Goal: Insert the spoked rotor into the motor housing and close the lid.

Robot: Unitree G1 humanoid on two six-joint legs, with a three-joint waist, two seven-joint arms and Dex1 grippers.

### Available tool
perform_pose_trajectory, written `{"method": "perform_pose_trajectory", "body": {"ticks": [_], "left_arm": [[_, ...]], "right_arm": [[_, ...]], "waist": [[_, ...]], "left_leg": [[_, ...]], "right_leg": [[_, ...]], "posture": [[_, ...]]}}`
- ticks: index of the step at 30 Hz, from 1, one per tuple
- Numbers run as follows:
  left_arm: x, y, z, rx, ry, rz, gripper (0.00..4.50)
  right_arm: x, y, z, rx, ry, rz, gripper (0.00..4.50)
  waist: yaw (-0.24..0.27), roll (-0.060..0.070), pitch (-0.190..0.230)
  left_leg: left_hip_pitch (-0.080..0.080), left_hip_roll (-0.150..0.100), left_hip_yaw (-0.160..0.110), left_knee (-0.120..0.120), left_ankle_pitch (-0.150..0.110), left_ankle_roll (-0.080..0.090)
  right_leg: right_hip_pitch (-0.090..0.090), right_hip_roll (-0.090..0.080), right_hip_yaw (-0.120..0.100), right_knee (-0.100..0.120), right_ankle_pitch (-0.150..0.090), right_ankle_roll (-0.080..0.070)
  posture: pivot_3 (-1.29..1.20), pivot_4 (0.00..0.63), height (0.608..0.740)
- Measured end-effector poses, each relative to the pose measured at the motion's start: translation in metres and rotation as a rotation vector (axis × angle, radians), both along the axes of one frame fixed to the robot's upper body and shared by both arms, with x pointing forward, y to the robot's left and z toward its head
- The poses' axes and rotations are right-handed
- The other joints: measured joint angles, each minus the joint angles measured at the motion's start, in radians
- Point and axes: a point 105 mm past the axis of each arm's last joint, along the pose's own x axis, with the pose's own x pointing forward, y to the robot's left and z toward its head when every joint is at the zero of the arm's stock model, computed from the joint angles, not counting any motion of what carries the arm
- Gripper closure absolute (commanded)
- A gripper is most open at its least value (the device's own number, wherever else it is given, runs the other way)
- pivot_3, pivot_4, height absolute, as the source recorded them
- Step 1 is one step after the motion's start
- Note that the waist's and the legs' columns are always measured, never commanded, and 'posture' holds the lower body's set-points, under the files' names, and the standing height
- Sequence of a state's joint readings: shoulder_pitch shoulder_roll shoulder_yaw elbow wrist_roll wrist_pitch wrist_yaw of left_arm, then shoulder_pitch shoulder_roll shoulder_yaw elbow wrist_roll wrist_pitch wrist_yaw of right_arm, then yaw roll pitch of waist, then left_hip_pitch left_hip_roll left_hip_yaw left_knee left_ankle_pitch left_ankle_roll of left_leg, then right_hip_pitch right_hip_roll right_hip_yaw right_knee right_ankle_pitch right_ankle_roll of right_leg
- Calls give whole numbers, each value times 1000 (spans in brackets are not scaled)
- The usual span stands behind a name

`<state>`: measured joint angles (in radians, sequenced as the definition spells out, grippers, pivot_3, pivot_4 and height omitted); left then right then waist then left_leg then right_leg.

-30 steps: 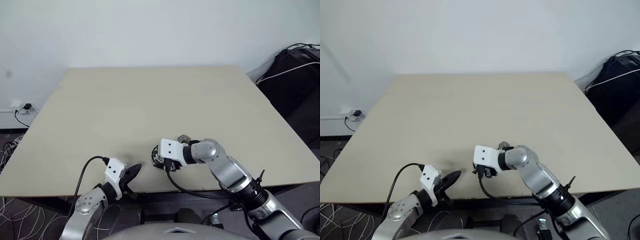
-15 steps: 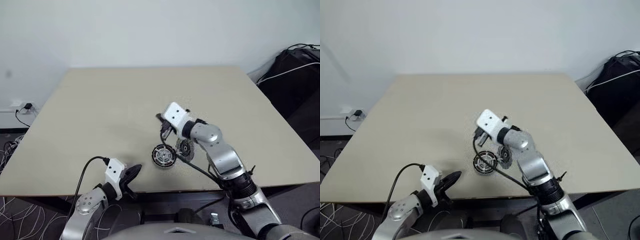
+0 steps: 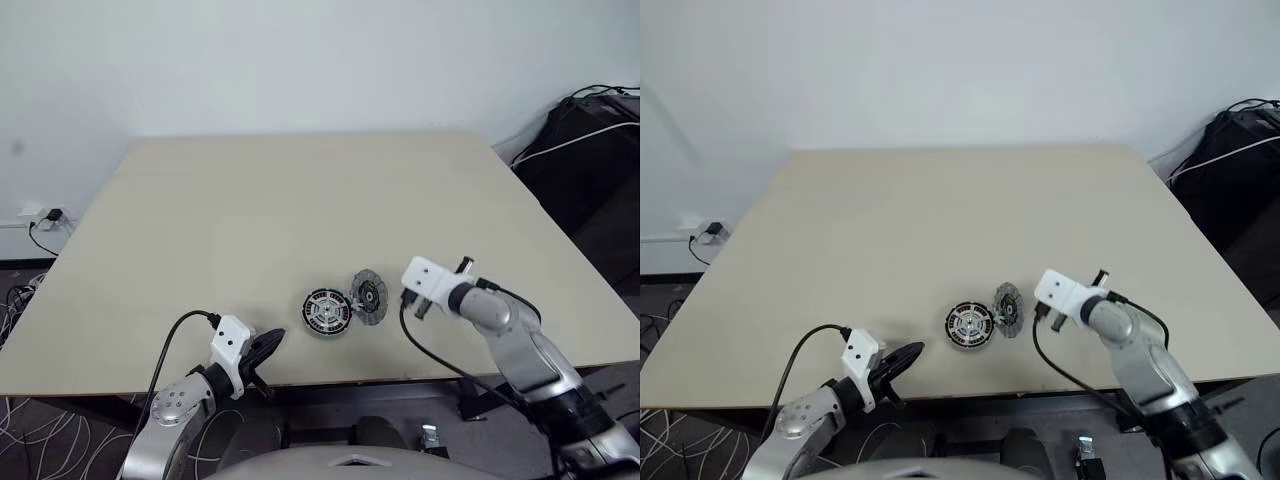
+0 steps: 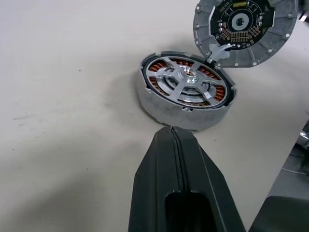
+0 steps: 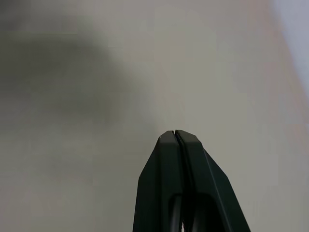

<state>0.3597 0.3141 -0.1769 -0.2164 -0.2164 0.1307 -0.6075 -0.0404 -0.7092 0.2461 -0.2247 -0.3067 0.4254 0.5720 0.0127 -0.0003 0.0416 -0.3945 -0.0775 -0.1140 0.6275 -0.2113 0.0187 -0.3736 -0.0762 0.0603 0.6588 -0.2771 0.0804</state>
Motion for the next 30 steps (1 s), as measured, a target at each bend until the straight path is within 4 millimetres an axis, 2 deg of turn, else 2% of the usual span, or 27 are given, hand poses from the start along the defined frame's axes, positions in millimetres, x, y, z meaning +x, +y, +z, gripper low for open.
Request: {"method": "perform_pose_trajectory", "body": {"ticks": [4,8,11,19,26,30], "left_arm": [[0,0,0,1,1,-6,4500],[-1,0,-1,3,11,-7,4500],[-1,0,-2,5,15,-7,4500],[-1,0,-2,6,16,-7,4500],[1,-1,2,6,11,-8,4500],[2,0,4,8,4,-2,4500]], "right_arm": [[-24,23,-6,140,75,52,4464],[-27,48,4,316,54,66,4464],[-30,57,12,406,65,84,4464],[-58,77,17,539,286,232,4464],[-47,96,16,610,277,234,4464],[-49,97,10,602,306,238,4464]], "waist": [[-2,-1,0],[0,-1,1],[4,-2,1],[2,-3,1],[1,-3,1],[6,-3,1]], "left_leg": [[1,1,0,0,0,0],[1,1,0,1,0,0],[0,1,0,1,0,0],[0,1,-1,0,0,0],[0,1,-1,0,0,0],[-1,0,-1,0,0,0]], "right_leg": [[1,-1,0,0,0,0],[1,-2,0,0,0,0],[1,-2,0,0,0,0],[1,-3,0,-1,0,1],[0,-4,0,-1,0,1],[0,-3,-1,-2,0,1]], "posture": [[0,0,740],[0,0,740],[0,0,740],[0,0,740],[0,0,740],[0,0,740]]}}
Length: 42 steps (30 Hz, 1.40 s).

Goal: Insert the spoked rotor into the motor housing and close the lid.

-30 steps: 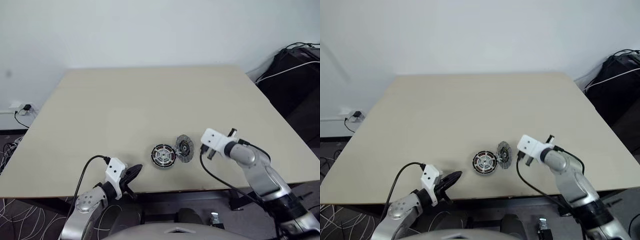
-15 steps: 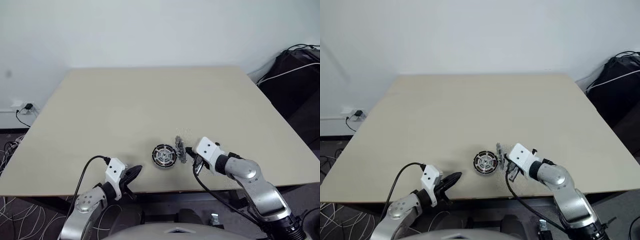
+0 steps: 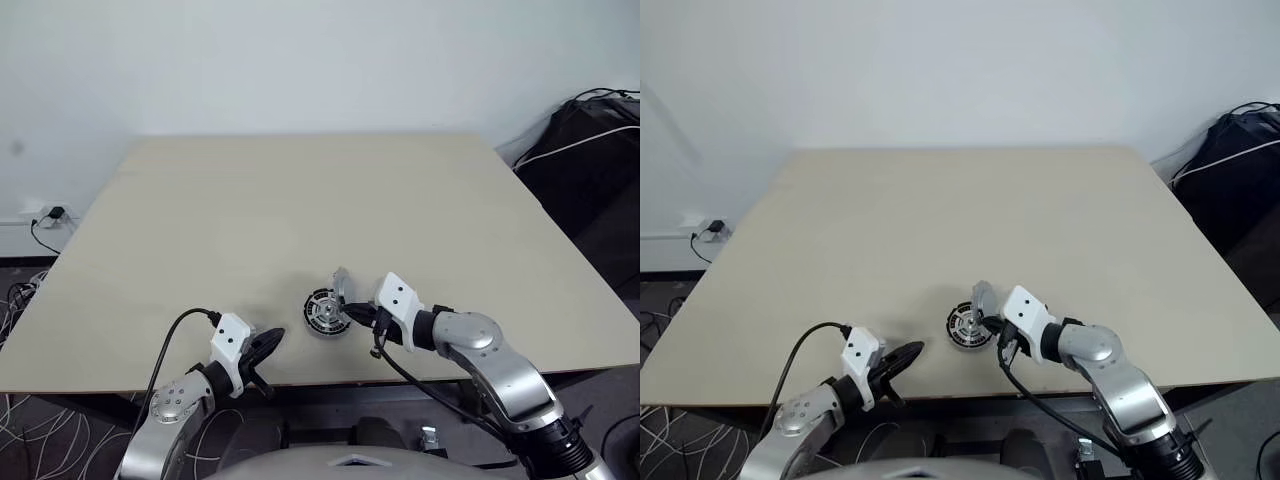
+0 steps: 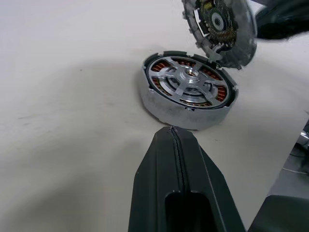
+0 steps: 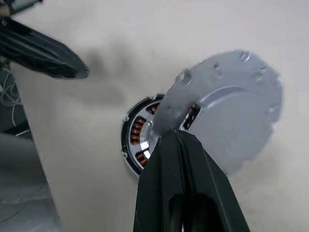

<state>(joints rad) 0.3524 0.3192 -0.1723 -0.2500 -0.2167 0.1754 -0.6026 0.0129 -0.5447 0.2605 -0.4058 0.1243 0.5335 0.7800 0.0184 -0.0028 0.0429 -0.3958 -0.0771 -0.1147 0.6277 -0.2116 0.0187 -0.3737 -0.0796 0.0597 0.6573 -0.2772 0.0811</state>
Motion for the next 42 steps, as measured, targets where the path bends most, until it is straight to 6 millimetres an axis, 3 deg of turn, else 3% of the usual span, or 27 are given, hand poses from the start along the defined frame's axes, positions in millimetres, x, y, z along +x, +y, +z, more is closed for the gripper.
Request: {"method": "perform_pose_trajectory", "body": {"ticks": [12,18,21,25,29,36,42], "left_arm": [[-1,2,0,5,7,9,4500],[-3,2,-2,5,13,8,4500],[-3,2,-1,4,12,6,4500],[-3,1,-1,3,10,1,4500],[-2,1,-1,2,9,0,4500],[-2,1,0,2,6,-1,4500],[-1,1,0,2,5,0,4500]], "right_arm": [[-34,-13,-15,-83,148,142,4464],[-43,-51,-34,-322,211,128,4464],[-36,-65,-40,-404,188,64,4464],[-1,-80,-43,-498,38,-113,4464],[19,-67,-33,-421,-81,-189,4464],[18,-30,-13,-149,-58,-150,4464],[18,-18,3,-14,-42,-123,4464]], "waist": [[0,0,0],[3,-1,0],[1,-2,1],[0,-3,2],[2,-3,2],[1,-3,2],[0,-3,2]], "left_leg": [[0,0,0,0,0,0],[0,0,0,0,0,0],[1,1,0,0,0,0],[1,1,1,0,0,0],[0,1,1,0,0,0],[0,0,0,0,0,1],[0,0,0,0,0,0]], "right_leg": [[0,-1,0,0,0,0],[1,-1,0,0,0,0],[1,-1,0,0,0,0],[1,-1,0,0,0,0],[0,0,-1,0,0,0],[1,1,-1,0,0,1],[1,0,-1,0,0,0]], "posture": [[0,0,740],[0,0,740],[0,0,740],[0,0,740],[0,0,740],[0,0,740],[0,0,740]]}}
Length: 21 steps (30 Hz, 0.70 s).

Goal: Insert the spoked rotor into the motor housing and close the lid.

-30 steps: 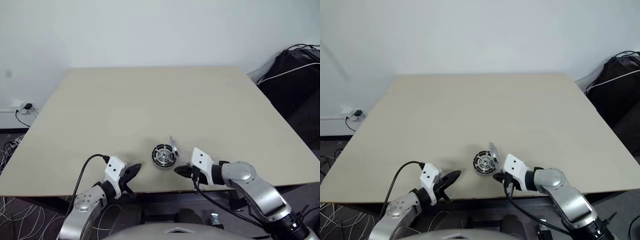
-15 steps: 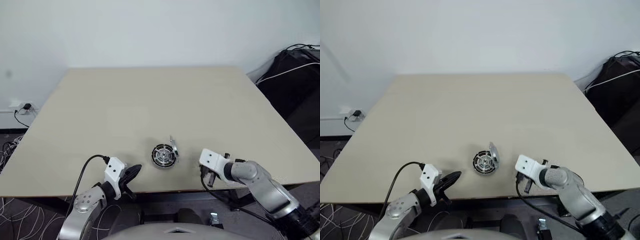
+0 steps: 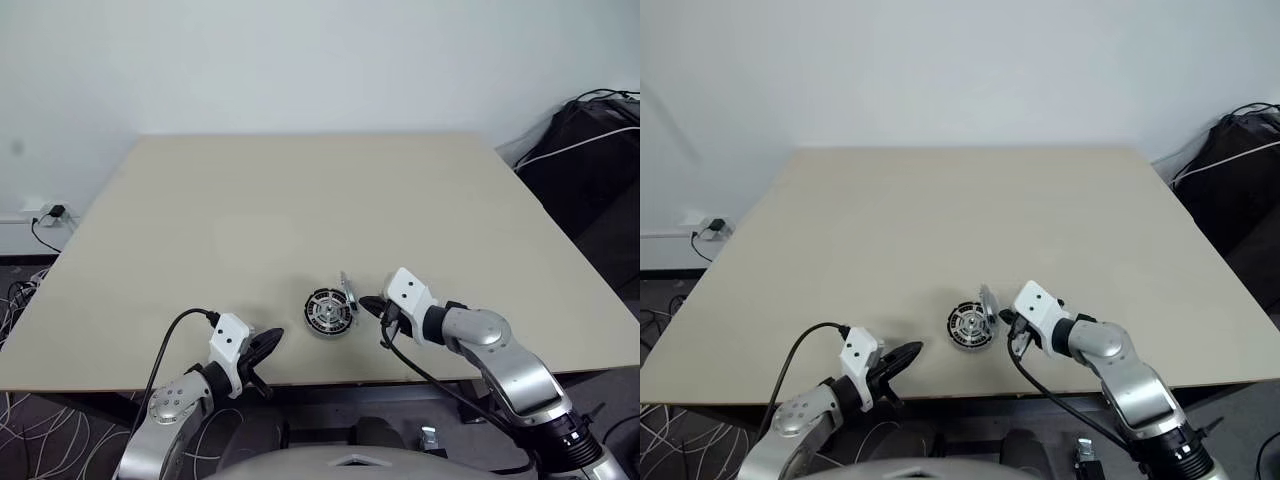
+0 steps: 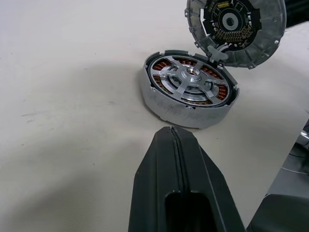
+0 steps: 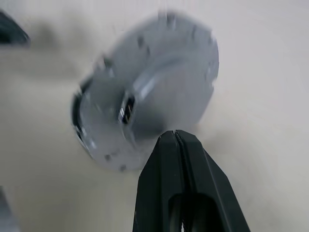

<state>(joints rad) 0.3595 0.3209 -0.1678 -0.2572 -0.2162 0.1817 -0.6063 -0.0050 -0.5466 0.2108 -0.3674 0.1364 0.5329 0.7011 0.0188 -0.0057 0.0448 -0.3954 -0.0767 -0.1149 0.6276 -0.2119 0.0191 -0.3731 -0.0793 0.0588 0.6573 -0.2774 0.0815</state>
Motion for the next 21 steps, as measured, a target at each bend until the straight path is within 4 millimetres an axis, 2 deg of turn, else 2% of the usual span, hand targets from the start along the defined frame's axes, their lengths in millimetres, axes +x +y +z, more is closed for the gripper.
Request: {"method": "perform_pose_trajectory", "body": {"ticks": [10,21], "left_arm": [[1,0,1,-1,-2,0,4500],[1,0,1,-1,-3,0,4500]], "right_arm": [[0,24,2,104,34,20,4464],[-4,56,-22,160,138,37,4464]], "waist": [[-2,1,0],[-4,1,-1]], "left_leg": [[0,0,0,0,0,0],[0,0,0,0,0,0]], "right_leg": [[0,1,0,0,0,0],[-1,2,0,1,0,0]], "posture": [[0,0,740],[0,0,740]]}}
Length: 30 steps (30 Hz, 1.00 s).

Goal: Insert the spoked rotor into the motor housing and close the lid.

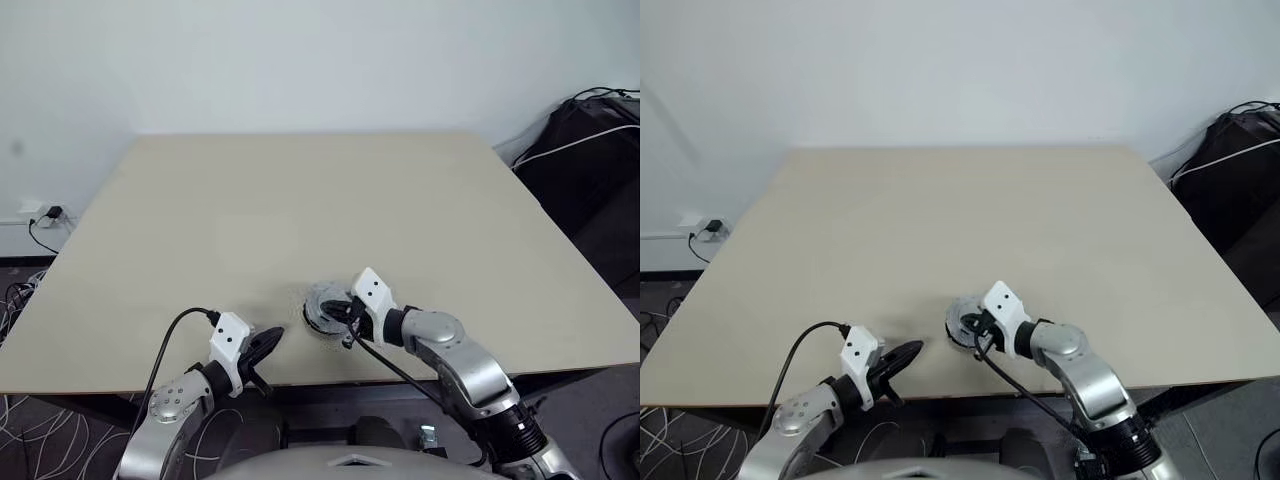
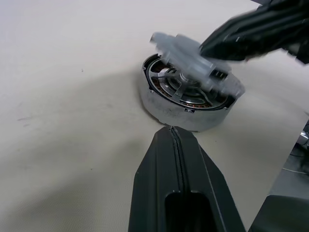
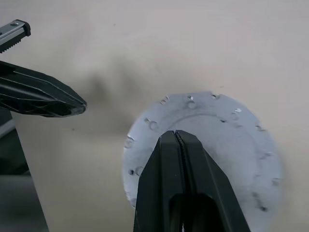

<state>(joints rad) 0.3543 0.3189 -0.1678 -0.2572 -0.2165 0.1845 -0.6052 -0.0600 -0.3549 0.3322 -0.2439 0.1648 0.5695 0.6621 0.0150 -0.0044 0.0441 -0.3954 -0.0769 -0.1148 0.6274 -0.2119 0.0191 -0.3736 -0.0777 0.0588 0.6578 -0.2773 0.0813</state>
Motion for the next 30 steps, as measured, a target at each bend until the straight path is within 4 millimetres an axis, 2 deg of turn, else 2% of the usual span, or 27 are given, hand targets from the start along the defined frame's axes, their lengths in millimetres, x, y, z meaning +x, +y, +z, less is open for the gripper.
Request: {"method": "perform_pose_trajectory", "body": {"ticks": [7,19,22,26,30], "left_arm": [[0,0,0,0,0,0,4500],[-1,0,0,-3,-3,1,4500],[-2,0,0,-4,-8,1,4500],[-3,0,0,-5,-7,-1,4500],[-3,0,0,-6,-7,-3,4500]], "right_arm": [[2,10,-14,17,42,-22,4464],[10,11,-11,1,-3,-46,4464],[15,7,1,17,-57,-87,3905],[24,-5,17,35,-137,-152,2610],[25,-16,17,14,-155,-165,1232]], "waist": [[-2,1,0],[-2,4,-3],[-2,4,-3],[-2,4,-3],[-2,4,-2]], "left_leg": [[0,0,0,0,0,0],[0,0,0,0,0,0],[0,0,0,0,0,0],[0,0,0,0,0,0],[0,0,0,0,0,0]], "right_leg": [[0,1,0,0,0,0],[0,1,0,1,0,0],[-1,1,0,1,0,0],[0,1,0,0,0,0],[0,1,0,0,0,0]], "posture": [[0,0,740],[0,0,740],[0,0,740],[0,0,740],[0,0,740]]}}
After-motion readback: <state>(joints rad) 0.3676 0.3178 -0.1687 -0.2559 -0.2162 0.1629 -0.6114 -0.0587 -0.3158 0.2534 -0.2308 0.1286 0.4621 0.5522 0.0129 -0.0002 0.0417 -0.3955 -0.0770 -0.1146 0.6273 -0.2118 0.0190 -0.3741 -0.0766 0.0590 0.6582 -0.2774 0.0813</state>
